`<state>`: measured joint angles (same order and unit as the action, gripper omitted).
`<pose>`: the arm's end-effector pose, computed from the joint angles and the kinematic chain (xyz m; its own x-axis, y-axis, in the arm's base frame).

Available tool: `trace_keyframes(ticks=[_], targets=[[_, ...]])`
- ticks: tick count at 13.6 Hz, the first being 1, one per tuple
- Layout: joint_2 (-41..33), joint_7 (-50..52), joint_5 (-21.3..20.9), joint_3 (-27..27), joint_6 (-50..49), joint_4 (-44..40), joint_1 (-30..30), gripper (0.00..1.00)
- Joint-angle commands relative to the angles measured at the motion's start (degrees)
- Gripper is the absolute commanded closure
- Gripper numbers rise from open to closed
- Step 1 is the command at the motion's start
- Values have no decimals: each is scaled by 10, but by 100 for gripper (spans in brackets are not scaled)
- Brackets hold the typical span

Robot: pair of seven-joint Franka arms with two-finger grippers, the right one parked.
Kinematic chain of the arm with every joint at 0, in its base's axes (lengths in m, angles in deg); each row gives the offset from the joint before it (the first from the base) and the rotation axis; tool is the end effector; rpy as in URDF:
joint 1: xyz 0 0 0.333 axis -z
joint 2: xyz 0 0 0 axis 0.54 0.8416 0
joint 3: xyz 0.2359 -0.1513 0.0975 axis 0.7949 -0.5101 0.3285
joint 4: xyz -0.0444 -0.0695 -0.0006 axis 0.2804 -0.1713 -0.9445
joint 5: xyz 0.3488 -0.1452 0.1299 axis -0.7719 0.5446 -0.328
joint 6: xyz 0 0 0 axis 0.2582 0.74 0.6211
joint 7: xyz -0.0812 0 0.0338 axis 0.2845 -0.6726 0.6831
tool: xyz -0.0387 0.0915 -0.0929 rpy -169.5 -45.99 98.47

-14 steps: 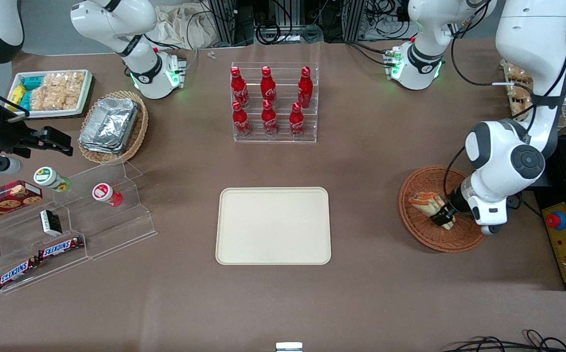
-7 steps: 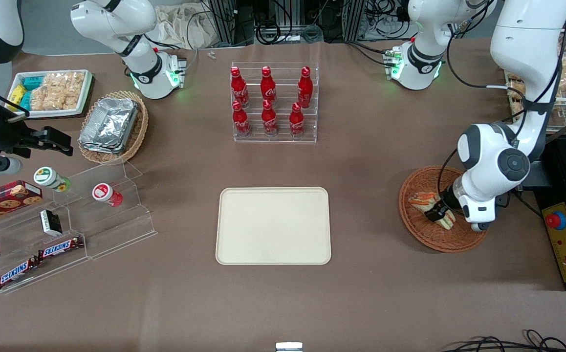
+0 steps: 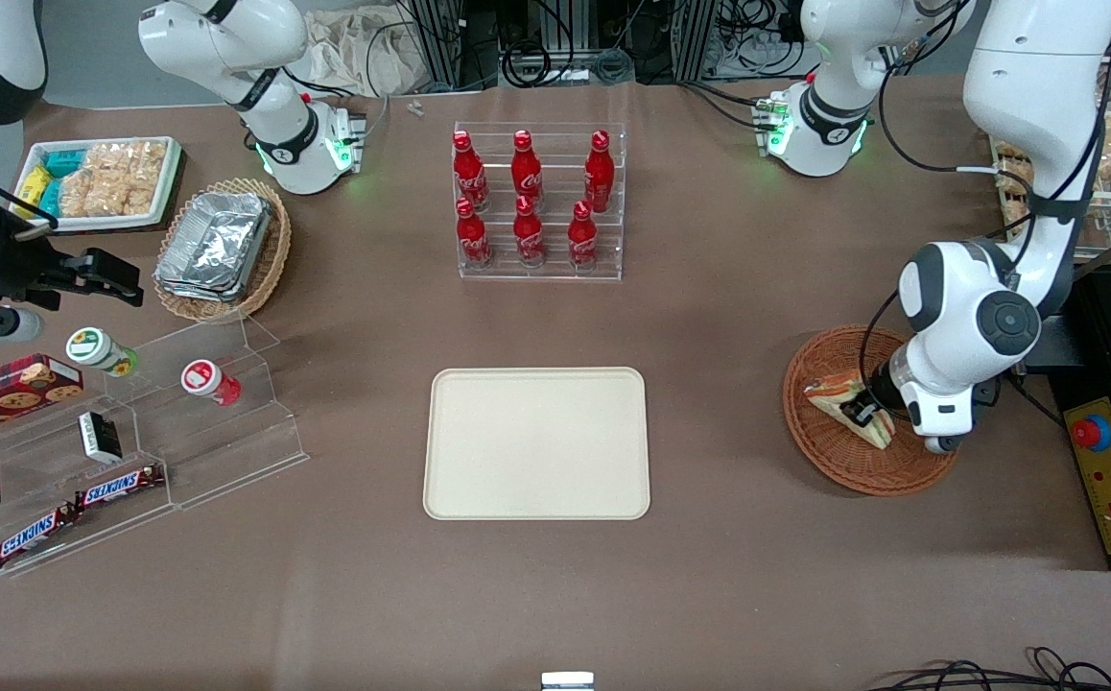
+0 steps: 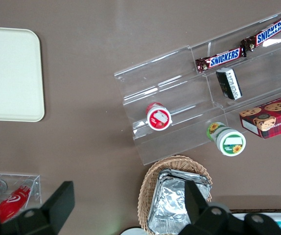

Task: Place sandwich from basket to tray
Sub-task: 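Lift the sandwich out of the basket with the left gripper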

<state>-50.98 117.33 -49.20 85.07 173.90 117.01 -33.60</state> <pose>0.5799 -0.0376 0.2046 0.6887 0.7238 -0.0420 0.7247 -0.6891 0.0088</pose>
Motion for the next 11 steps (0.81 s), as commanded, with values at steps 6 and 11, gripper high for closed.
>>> trace_keyframes(ticks=[6, 11], targets=[[-74, 9, -2, -16, -407, -253, 4, 81], [-82, -3, -8, -97, -481, -347, 4, 83]])
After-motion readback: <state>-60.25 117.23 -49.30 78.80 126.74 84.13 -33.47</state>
